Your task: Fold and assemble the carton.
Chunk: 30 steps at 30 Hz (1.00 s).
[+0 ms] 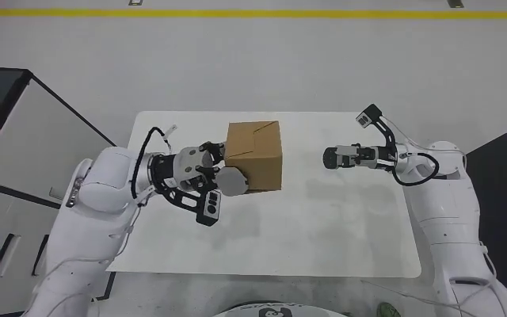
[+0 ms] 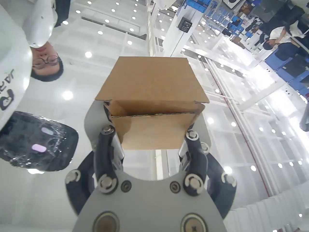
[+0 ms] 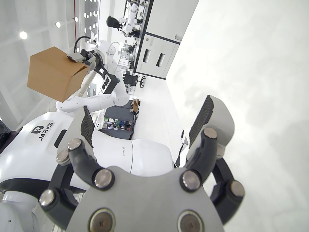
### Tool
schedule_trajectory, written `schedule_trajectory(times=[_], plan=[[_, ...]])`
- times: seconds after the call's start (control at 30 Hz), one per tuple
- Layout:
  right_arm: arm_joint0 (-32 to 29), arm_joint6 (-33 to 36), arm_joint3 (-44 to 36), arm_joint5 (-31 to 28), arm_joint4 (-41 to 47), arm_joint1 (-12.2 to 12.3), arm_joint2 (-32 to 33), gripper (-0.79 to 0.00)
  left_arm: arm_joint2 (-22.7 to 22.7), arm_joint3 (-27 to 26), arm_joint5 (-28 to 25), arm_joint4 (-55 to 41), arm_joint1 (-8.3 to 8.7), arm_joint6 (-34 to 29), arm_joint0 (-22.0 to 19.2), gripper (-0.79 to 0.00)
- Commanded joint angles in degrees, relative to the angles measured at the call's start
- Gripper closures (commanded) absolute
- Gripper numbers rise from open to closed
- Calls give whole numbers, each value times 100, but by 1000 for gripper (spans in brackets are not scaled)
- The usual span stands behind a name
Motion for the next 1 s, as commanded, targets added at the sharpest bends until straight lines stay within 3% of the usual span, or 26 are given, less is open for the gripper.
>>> schedule_trajectory(times=[0.0,0.23,0.43,0.53,0.7,0.9,0.97], plan=[[0,0,0,0,0,0,0,-785,-31,-22,192,0,-11,-49,29,0],[0,0,0,0,0,0,0,-785,-3,-180,662,0,-63,-333,112,0],[0,0,0,0,0,0,0,-785,136,-313,616,-52,-79,-516,115,0],[0,0,0,0,0,0,0,-785,370,-291,462,-563,-67,-449,140,0],[0,0,0,0,0,0,0,-785,474,-67,-445,-1991,-24,-299,24,0],[0,0,0,0,0,0,0,-785,474,-13,-2564,-3274,28,-160,95,0],[0,0,0,0,0,0,0,-785,441,-29,-3016,-3707,30,-231,125,0]])
